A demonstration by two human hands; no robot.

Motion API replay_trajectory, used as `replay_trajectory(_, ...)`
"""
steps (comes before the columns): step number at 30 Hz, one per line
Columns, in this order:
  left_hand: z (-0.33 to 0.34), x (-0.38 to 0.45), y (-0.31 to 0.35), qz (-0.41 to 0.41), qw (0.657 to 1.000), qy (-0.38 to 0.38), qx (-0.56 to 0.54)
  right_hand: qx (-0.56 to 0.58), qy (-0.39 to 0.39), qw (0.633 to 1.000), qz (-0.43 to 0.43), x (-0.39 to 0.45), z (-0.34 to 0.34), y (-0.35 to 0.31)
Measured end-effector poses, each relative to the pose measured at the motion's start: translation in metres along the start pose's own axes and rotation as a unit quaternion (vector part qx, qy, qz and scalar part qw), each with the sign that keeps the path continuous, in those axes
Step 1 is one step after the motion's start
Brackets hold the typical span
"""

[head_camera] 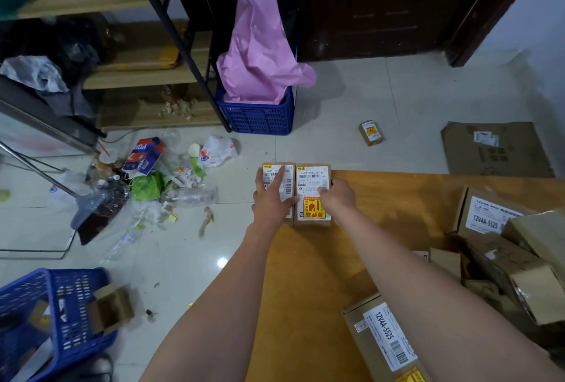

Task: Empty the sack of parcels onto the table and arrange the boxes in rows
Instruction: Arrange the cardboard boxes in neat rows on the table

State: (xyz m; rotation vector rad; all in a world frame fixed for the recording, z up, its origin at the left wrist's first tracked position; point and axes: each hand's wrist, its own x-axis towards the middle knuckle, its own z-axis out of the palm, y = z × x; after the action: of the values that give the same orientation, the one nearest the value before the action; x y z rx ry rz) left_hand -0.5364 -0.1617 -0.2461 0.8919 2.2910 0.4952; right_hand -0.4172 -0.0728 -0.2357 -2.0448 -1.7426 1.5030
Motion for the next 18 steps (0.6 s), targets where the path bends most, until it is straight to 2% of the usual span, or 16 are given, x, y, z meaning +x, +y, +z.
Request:
replay_trajectory(12,-0.0015,0.0012,-0.0002,0.021,0.999,-0.003,0.033,0.009,0.013,1.0,0.002,-0.003,0.0012,-0.0001)
replay_trajectory(18,-0.0005,-0.0016,0.0016,0.004,0.999,-0.012,0.033,0.024,0.011,1.0,0.005,-0.0046,-0.0002,0.0021)
